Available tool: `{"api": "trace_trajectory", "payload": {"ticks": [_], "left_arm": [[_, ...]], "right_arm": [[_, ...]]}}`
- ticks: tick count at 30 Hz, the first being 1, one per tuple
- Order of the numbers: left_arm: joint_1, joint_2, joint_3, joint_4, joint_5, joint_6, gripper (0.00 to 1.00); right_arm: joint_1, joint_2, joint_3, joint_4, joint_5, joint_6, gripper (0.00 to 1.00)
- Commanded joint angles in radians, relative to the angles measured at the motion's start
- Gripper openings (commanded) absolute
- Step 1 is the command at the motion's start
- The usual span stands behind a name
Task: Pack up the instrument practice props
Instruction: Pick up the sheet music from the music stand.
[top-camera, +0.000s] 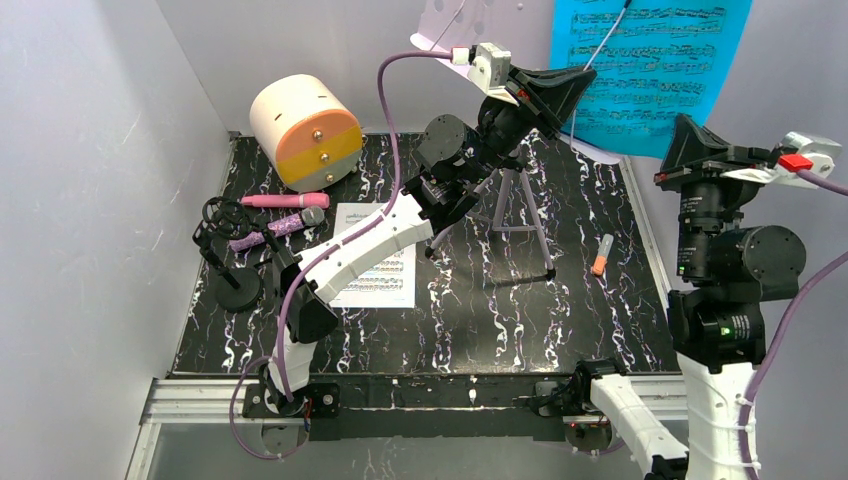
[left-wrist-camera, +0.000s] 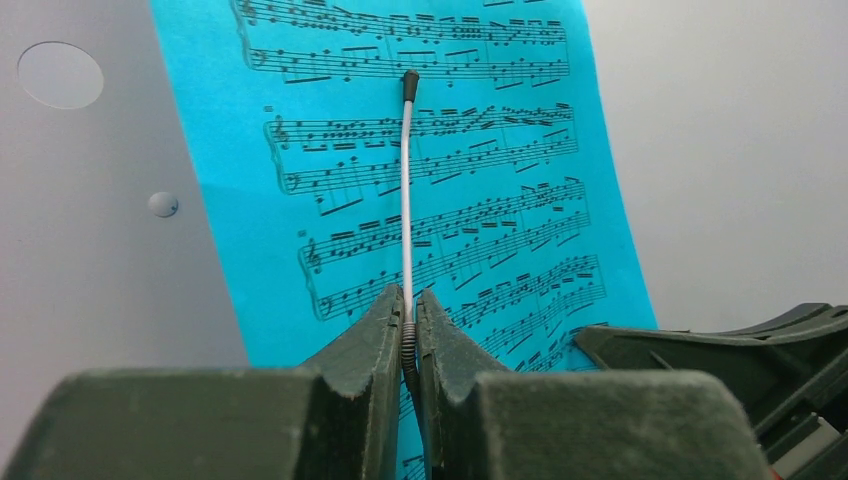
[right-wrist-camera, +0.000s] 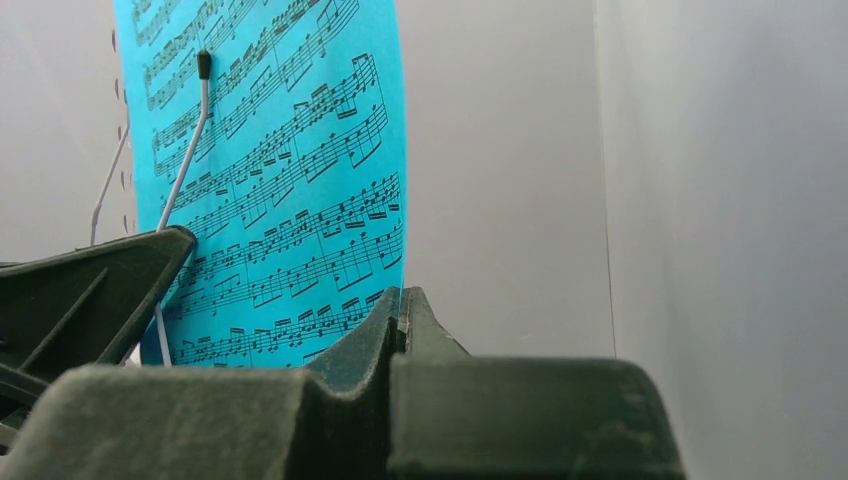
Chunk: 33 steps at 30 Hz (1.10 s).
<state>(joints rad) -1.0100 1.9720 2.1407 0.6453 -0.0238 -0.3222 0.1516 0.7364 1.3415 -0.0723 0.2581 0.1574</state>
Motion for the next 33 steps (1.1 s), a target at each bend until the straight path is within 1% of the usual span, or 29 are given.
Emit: {"api": "trace_trajectory", "payload": {"ticks": [1, 9, 19, 22, 25, 27, 30, 33], "left_arm": [[0.013, -0.028, 0.007, 0.051, -0.062, 0.047, 0.0], [0.009, -0.024, 0.005, 0.031, -0.071, 0.075, 0.0], [0.007, -0.014, 0.004, 0.001, -0.072, 0.093, 0.0], [0.007, -0.019, -0.006, -0.007, -0.066, 0.095, 0.09], [0.007, -0.033, -0.028, -0.007, -0.058, 0.101, 0.15], [0.007, -0.046, -0.045, -0.008, -0.051, 0.105, 0.22], [0.007, -0.068, -0.074, -0.01, -0.031, 0.11, 0.28], [0.007, -0.092, -0.108, -0.013, -0.002, 0.123, 0.37]], "right_arm": [[-0.002, -0.035, -0.004, 0.032, 0.053, -0.013, 0.01], [-0.003, -0.095, 0.004, 0.004, 0.087, -0.016, 0.01], [0.0, -0.209, -0.01, -0.073, 0.222, -0.009, 0.01], [0.0, -0.25, -0.019, -0.124, 0.244, 0.013, 0.01], [0.002, -0.275, -0.014, -0.202, 0.254, 0.045, 0.01], [0.006, -0.288, 0.005, -0.286, 0.25, 0.072, 0.01], [0.013, -0.301, 0.044, -0.405, 0.246, 0.121, 0.01], [0.019, -0.311, 0.081, -0.514, 0.237, 0.173, 0.01]]}}
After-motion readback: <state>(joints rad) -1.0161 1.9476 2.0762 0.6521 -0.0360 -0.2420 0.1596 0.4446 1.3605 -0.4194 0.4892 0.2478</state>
